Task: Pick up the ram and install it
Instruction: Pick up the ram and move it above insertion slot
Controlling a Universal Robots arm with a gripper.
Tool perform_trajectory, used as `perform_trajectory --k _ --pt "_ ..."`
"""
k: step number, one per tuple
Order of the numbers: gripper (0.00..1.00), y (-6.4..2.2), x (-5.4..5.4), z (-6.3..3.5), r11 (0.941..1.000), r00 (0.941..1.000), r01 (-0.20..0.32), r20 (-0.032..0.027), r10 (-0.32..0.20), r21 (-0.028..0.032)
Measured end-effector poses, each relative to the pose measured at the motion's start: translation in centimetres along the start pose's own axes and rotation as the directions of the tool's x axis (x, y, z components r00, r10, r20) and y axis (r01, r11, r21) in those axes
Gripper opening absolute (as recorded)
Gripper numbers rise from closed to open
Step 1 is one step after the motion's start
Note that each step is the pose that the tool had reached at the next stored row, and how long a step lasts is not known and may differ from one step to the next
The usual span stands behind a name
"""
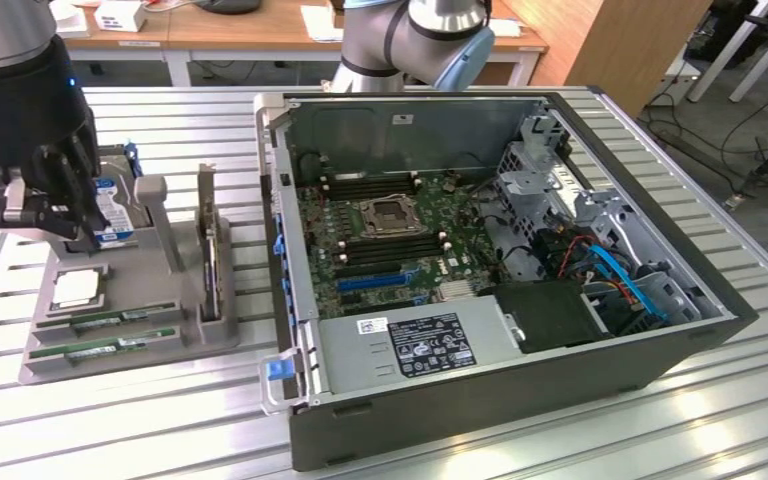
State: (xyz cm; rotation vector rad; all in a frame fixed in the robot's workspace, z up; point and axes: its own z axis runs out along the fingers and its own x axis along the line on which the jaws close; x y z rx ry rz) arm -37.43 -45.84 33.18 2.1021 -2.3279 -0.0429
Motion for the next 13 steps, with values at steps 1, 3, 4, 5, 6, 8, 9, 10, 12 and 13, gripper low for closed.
perform_trajectory --k 1,3,4,5,6,8,9,10,12,13 --pt "0.31 0.0 0.0 0.06 1.0 1.0 0.0 -0.0001 0.0 0.0" --pt "0.31 -0.01 0.0 0.21 1.0 1.0 0.001 -0.0001 -0.001 0.0" --pt "0.31 -0.01 0.0 0.28 1.0 1.0 0.002 -0.0001 -0.002 0.0" --pt "0.31 -0.01 0.01 0.35 1.0 1.0 0.002 -0.0001 -0.002 -0.0001" --pt "0.31 -0.01 0.01 0.41 1.0 1.0 0.003 -0.0002 -0.003 -0.0001" --pt "0.31 -0.01 0.01 0.54 1.0 1.0 0.003 -0.0001 -0.003 0.0" --pt "0.31 -0.02 0.01 0.6 1.0 1.0 0.004 -0.0002 -0.004 -0.0001" --pt "0.31 -0.02 0.01 0.67 1.0 1.0 0.004 -0.0001 -0.004 -0.0001" --pt "0.31 -0.02 0.01 0.79 1.0 1.0 0.005 -0.0002 -0.005 -0.0001" --pt "0.31 -0.02 0.01 0.85 1.0 1.0 0.005 -0.0002 -0.005 -0.0001"
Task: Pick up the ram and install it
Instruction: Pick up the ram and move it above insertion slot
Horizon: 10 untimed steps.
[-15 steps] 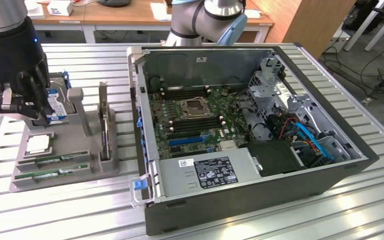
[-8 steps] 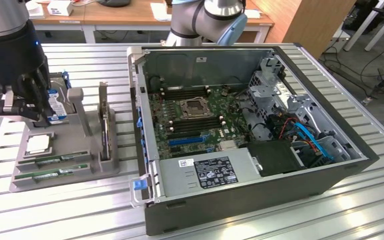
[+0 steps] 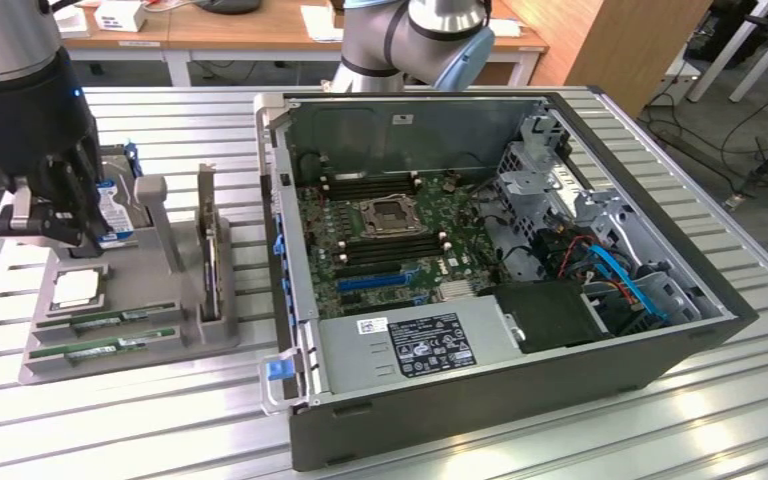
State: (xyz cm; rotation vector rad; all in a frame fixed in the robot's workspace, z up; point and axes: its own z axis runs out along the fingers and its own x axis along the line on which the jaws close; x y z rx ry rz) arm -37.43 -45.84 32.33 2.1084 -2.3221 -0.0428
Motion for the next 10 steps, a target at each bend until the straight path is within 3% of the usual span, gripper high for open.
perform_trajectory --k 10 --pt "0.31 -0.02 0.01 0.68 1.0 1.0 0.005 -0.0002 -0.005 -0.0002"
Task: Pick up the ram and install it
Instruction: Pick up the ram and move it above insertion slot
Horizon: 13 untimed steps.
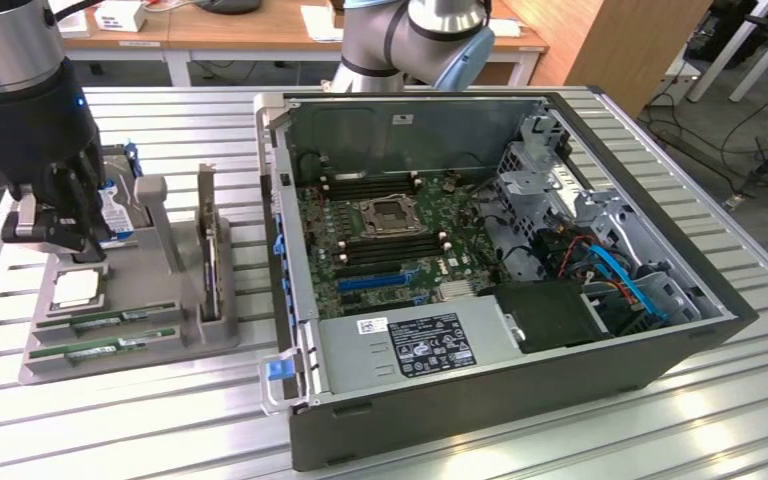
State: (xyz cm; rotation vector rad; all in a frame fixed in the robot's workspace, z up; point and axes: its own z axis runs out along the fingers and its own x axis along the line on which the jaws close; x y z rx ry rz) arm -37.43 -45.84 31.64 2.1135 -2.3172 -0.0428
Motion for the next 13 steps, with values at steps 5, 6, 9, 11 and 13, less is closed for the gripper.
perform_trajectory --k 5,6,9,11,13 --pt "0.31 -0.01 0.01 0.37 1.0 1.0 0.002 0.0 -0.002 0.0" --pt "0.31 -0.01 0.01 0.44 1.0 1.0 0.002 0.0 -0.002 0.0" --pt "0.31 -0.01 0.01 0.5 1.0 1.0 0.003 -0.0002 -0.003 -0.0001" --pt "0.31 -0.01 0.02 0.52 1.0 1.0 0.003 -0.0001 -0.003 0.0" --pt "0.31 -0.02 0.19 0.52 1.0 1.0 0.003 0.0001 -0.003 0.0001"
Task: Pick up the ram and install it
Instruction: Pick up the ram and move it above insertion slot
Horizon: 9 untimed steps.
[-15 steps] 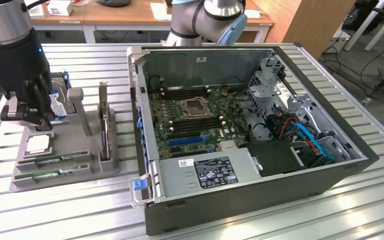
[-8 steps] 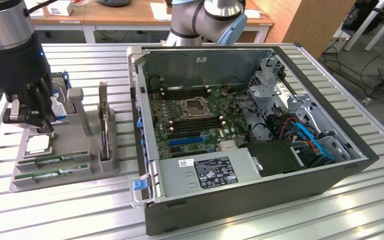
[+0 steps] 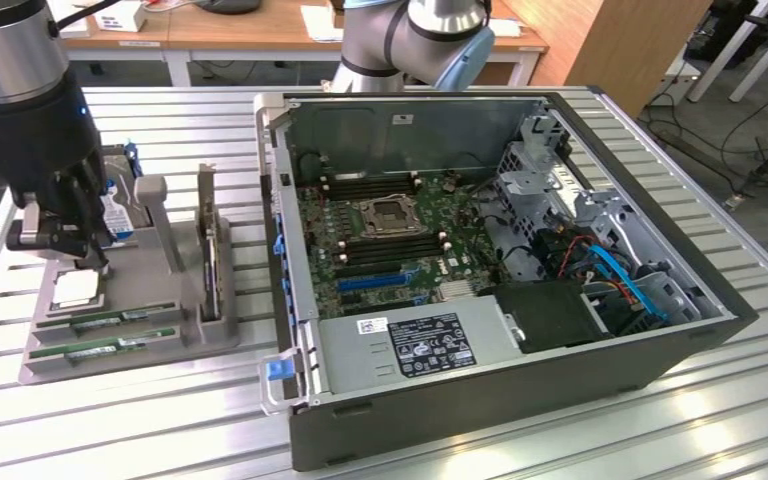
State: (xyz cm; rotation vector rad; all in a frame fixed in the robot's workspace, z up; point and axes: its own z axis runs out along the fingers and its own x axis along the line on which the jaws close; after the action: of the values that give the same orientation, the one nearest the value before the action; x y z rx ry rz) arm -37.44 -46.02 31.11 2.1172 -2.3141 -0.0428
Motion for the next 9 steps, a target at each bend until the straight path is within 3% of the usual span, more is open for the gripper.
perform_trajectory --k 9 --pt "0.31 -0.03 0.46 -0.01 1.0 1.0 0.0 -0.0001 0.0 -0.0001"
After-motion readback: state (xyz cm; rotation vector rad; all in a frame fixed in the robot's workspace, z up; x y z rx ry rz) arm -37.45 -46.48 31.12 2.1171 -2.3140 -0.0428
